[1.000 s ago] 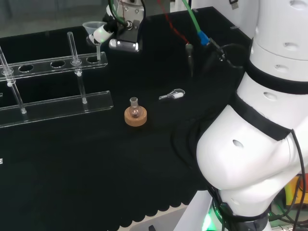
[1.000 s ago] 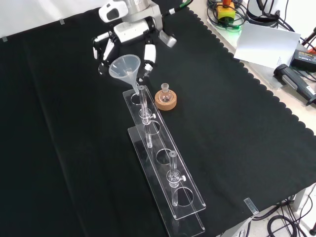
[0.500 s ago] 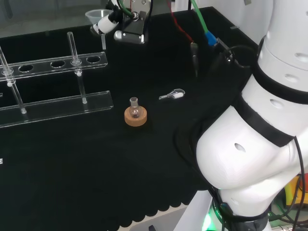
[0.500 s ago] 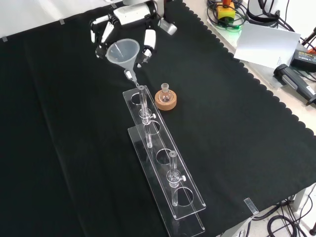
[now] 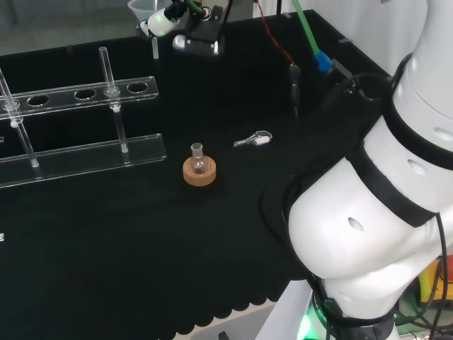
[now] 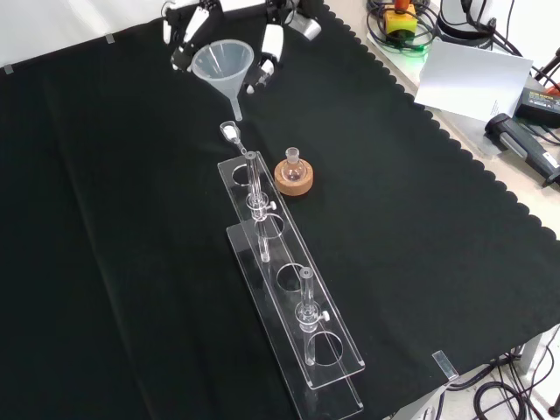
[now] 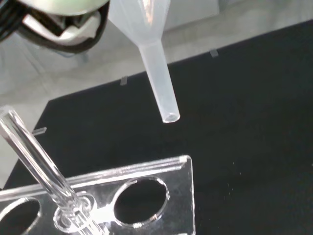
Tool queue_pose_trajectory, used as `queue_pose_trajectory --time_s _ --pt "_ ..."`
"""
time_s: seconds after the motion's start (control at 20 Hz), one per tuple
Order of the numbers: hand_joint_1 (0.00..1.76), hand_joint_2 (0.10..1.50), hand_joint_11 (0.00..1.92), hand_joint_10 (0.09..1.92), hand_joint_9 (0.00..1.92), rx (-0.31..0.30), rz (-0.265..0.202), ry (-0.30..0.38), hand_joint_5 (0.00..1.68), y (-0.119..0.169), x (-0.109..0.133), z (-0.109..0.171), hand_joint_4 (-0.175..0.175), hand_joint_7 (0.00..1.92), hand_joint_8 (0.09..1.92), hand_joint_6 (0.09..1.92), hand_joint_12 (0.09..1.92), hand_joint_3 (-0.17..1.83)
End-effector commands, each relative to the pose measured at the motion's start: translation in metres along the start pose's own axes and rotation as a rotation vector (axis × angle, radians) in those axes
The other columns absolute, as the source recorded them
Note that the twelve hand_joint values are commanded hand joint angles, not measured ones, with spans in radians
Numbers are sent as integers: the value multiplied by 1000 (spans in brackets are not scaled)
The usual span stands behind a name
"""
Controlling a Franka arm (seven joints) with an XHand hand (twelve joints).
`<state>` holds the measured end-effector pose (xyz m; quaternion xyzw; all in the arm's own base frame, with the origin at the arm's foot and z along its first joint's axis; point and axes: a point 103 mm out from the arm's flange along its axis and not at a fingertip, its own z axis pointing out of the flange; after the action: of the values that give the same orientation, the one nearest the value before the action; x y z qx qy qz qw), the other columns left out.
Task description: Pick up the funnel from the transparent funnel stand.
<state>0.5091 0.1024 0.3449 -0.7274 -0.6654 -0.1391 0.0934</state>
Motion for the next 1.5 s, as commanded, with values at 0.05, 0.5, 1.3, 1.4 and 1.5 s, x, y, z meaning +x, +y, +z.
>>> queue_pose_trajectory --time_s 0.05,0.5,1.3,1.4,1.5 --pt "886 536 0 359 861 -41 -24 5 703 -12 2 -16 -31 1114 517 87 1168 638" --pt "887 519 0 343 868 -54 -52 37 710 -24 -29 -44 -31 1120 502 87 1170 678" --pt "886 519 0 339 872 -82 -56 0 714 -42 -17 -49 -31 1122 497 87 1168 690" --pt "886 519 0 339 873 -82 -50 -1 715 -42 -12 -49 -31 1123 496 87 1168 692" --pt "887 518 0 338 873 -83 -39 -1 715 -43 -9 -49 -31 1123 496 87 1168 694"
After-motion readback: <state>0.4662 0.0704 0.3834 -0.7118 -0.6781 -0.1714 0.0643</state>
